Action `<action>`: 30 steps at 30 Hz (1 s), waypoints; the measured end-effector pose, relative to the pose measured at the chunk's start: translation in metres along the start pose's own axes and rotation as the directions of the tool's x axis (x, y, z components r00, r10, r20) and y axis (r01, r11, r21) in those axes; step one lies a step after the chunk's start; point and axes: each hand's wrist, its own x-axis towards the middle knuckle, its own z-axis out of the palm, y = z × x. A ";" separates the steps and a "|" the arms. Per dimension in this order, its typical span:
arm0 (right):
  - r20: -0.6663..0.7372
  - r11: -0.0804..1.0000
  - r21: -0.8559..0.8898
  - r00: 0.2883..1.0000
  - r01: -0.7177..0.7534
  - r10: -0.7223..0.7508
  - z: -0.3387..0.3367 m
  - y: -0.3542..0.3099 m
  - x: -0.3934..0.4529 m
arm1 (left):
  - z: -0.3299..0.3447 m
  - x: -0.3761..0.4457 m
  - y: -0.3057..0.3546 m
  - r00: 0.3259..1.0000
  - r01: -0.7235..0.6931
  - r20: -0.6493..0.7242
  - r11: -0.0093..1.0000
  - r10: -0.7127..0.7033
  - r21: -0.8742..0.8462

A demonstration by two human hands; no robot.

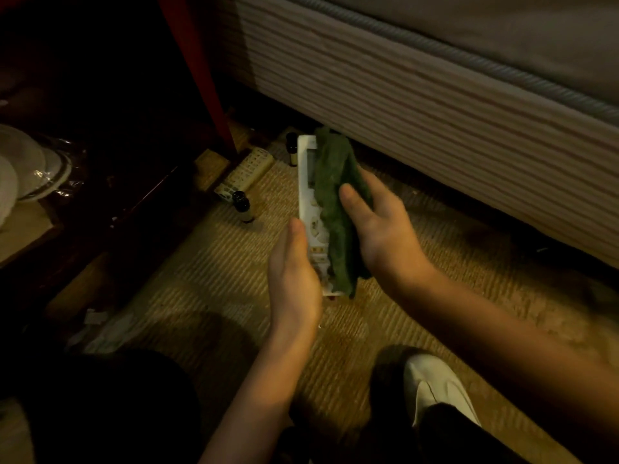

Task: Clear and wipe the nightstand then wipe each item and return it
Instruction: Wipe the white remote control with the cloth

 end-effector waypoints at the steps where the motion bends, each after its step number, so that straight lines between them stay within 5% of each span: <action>1: 0.025 1.000 0.014 1.000 -0.014 0.014 0.002 0.006 -0.011 | 0.000 0.002 0.002 1.000 -0.005 -0.022 1.000 0.005 -0.016; 7: 0.110 0.997 -0.016 0.991 -0.073 0.074 0.010 0.019 -0.039 | -0.003 0.004 0.002 0.987 -0.082 -0.136 0.997 0.083 0.011; 14: 0.106 0.972 0.093 0.973 -0.214 0.204 -0.006 0.021 -0.035 | -0.009 0.006 -0.006 0.994 -0.114 0.020 0.971 0.112 0.212; 18: 0.300 0.952 -0.057 0.904 -0.301 0.304 -0.020 0.012 -0.040 | -0.023 0.014 0.004 0.999 0.027 -0.036 0.989 -0.032 -0.143; 23: 0.447 0.893 -0.367 0.793 -0.259 0.413 -0.020 0.011 -0.047 | -0.029 0.027 0.014 0.981 0.174 0.018 0.838 -0.193 -0.517; 26: 0.338 0.827 -0.524 0.841 -0.206 0.424 -0.013 0.016 -0.043 | -0.024 0.022 0.012 0.982 0.177 0.032 0.853 -0.185 -0.491; 30: 0.172 0.859 -0.503 0.962 -0.100 0.213 0.004 0.022 -0.045 | -0.015 0.011 0.008 0.996 0.073 -0.017 0.947 -0.082 -0.313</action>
